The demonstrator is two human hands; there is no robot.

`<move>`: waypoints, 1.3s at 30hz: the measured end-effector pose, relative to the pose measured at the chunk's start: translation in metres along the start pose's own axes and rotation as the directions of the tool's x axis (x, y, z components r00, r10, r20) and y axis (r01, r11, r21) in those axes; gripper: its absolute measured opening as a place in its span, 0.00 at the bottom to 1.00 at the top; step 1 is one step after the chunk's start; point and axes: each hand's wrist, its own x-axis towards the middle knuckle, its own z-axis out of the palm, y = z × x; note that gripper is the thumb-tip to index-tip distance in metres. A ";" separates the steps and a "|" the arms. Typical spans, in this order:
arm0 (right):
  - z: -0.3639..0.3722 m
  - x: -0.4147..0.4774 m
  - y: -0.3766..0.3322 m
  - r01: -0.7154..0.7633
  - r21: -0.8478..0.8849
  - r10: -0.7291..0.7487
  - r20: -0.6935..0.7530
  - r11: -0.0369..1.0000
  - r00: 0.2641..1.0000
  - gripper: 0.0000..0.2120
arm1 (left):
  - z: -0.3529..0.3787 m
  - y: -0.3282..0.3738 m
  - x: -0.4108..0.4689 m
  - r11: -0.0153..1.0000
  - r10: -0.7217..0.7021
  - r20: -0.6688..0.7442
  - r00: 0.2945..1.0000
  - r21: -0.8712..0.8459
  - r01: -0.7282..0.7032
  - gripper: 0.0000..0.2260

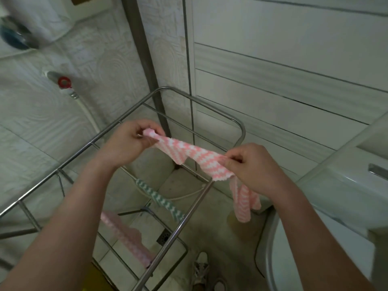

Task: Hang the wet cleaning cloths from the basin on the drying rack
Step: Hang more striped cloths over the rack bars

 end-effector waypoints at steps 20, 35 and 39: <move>0.070 0.053 0.075 -0.415 0.299 0.432 0.008 0.860 0.902 0.16 | 0.069 -0.117 0.051 0.930 -0.359 -0.179 0.916 0.018 0.368 0.08; 0.081 0.083 0.093 -0.396 -0.017 0.381 -0.237 0.918 0.894 0.13 | 0.082 -0.109 0.091 0.889 -0.387 -0.252 0.887 0.155 0.431 0.08; 0.075 0.073 0.084 -0.316 -0.018 0.311 -0.137 0.949 0.940 0.15 | 0.076 -0.106 0.082 0.905 -0.322 -0.245 0.915 0.204 0.373 0.14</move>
